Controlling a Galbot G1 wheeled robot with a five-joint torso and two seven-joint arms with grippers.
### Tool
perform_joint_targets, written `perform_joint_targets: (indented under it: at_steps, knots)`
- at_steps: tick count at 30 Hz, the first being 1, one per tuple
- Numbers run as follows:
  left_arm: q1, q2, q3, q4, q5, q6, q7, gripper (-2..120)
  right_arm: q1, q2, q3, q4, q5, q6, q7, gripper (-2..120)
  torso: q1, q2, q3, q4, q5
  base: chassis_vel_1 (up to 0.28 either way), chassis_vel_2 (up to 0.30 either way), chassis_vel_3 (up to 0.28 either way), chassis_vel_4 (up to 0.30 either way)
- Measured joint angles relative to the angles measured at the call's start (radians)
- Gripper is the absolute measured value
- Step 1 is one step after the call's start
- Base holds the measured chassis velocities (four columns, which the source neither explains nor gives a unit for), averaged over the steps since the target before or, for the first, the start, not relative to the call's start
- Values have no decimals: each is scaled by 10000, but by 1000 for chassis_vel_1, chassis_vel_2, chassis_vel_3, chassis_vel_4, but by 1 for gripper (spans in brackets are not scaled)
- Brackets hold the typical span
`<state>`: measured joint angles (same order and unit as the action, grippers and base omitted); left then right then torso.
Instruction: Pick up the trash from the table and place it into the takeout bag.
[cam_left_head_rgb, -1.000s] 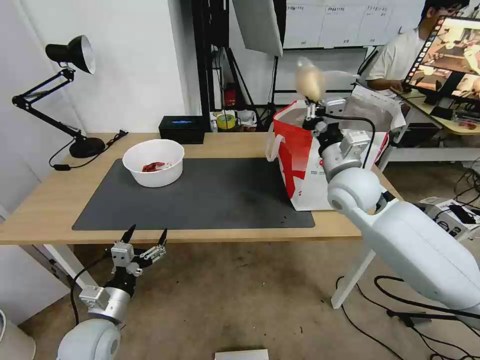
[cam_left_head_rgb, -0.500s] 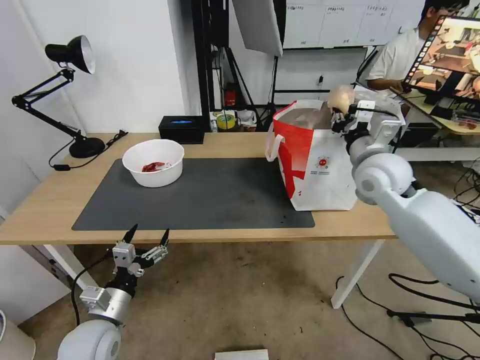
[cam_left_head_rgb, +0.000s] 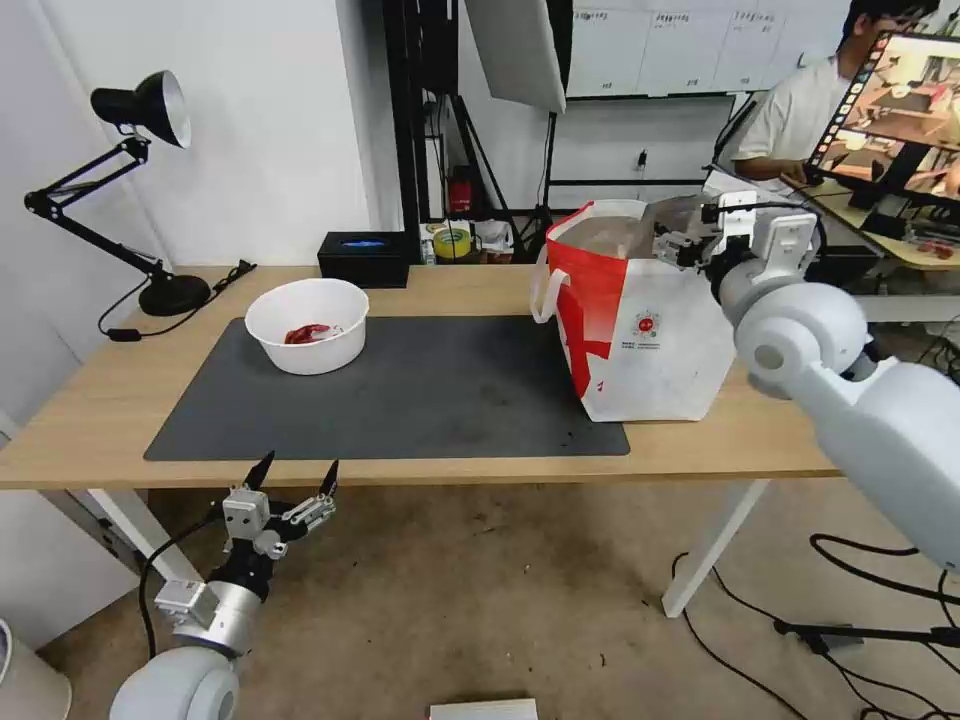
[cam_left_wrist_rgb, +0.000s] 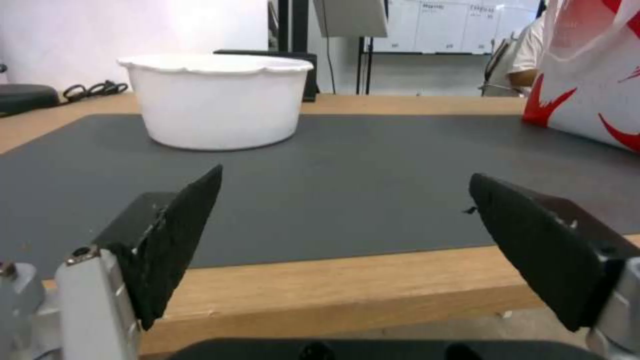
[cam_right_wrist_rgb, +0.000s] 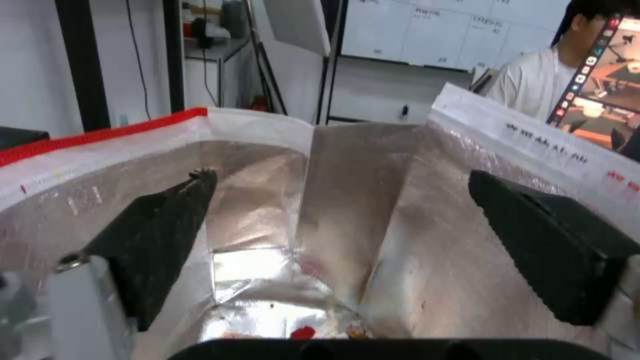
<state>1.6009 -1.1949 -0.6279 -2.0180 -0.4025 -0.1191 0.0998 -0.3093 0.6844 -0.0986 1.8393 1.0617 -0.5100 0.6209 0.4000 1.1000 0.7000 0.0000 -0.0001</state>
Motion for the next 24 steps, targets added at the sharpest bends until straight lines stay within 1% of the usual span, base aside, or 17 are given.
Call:
perform_joint_targets:
  at_steps: [2, 3, 4, 5, 6, 7, 8, 9, 12, 13, 14, 16, 17, 19, 20, 21, 24]
  knots:
    - [19, -5, -29, -46, 0, 0, 0, 100, 105, -24, -23, -19, 40, 93, -99, 100, 0, 0, 0, 0, -1, 0, 0, 0, 0]
    - [36, -4, -59, -75, 0, -1, 0, 100, 83, -27, -20, 21, 99, 433, -208, 100, 1, 0, 0, 0, 0, 0, 0, 0, 0]
    - [62, -1, -94, -105, -2, -18, 4, 100, -81, -33, 36, 162, 218, 1094, -501, 100, 1, 0, 0, 0, 1, 0, 0, 0, 0]
    - [62, -1, -94, -105, -2, -18, 4, 100, -81, -33, 36, 162, 218, 1094, -501, 100, 1, 0, 0, 0, 1, 0, 0, 0, 0]
    - [84, 0, -142, -112, -1, -55, 5, 100, -401, -50, 176, 407, 439, 1957, -982, 100, 1, 0, 0, 1, 1, 0, 0, 0, 0]
    - [99, -2, -184, -126, -1, -79, 6, 100, -784, -59, 395, 687, 545, 2550, -1298, 100, 0, 0, 0, 4, -1, 0, 0, 0, 0]
    - [114, -9, -220, -141, -1, -89, 6, 100, -1104, -77, 604, 964, 563, 2832, -1501, 100, 1, 0, 0, 2, 0, 0, 0, 0, 0]
    - [114, -9, -220, -141, -1, -89, 6, 100, -1104, -77, 604, 964, 563, 2832, -1501, 100, 1, 0, 0, 2, 0, 0, 0, 0, 0]
    - [223, -111, -442, -251, 0, -201, 11, 100, -2879, -291, 1405, 2376, 23, 3765, -2154, 100, 0, 0, -1, -2, -3, 0, 0, 0, 0]
    - [223, -111, -442, -251, 0, -201, 11, 100, -2879, -291, 1405, 2376, 23, 3765, -2154, 100, 0, 0, -1, -2, -3, 0, 0, 0, 0]
    - [350, -193, -629, -304, 1, -281, 8, 100, -4074, -296, 1928, 2978, -468, 4092, -2571, 100, 0, 1, -1, 1, 2, 0, 0, 0, 0]
    - [447, -250, -783, -333, 2, -337, 12, 100, -5663, -174, 2643, 3505, -1278, 4444, -3031, 100, 0, 1, -2, 3, 1, 0, 0, 0, 0]
    - [447, -250, -783, -333, 2, -337, 12, 100, -5663, -174, 2643, 3505, -1278, 4444, -3031, 100, 0, 1, -2, 3, 1, 0, 0, 0, 0]
    - [503, -281, -885, -324, 0, -394, 16, 100, -8241, 243, 3536, 3817, -3015, 5293, -3701, 100, -1, 1, -3, -2, 0, 0, 0, 0, 0]
    - [514, -285, -895, -310, -1, -398, 21, 100, -9137, 483, 3753, 3824, -3684, 5630, -3855, 100, -2, 1, -2, -4, 5, 0, 0, 0, 0]
    - [514, -285, -895, -310, -1, -398, 21, 100, -9137, 483, 3753, 3824, -3684, 5630, -3855, 100, -2, 1, -2, -4, 5, 0, 0, 0, 0]
    - [517, -314, -901, -256, -10, -402, 31, 100, -11321, 1540, 4069, 3425, -5867, 6880, -4044, 100, -2, 2, -2, -3, 0, 0, 0, 0, 0]
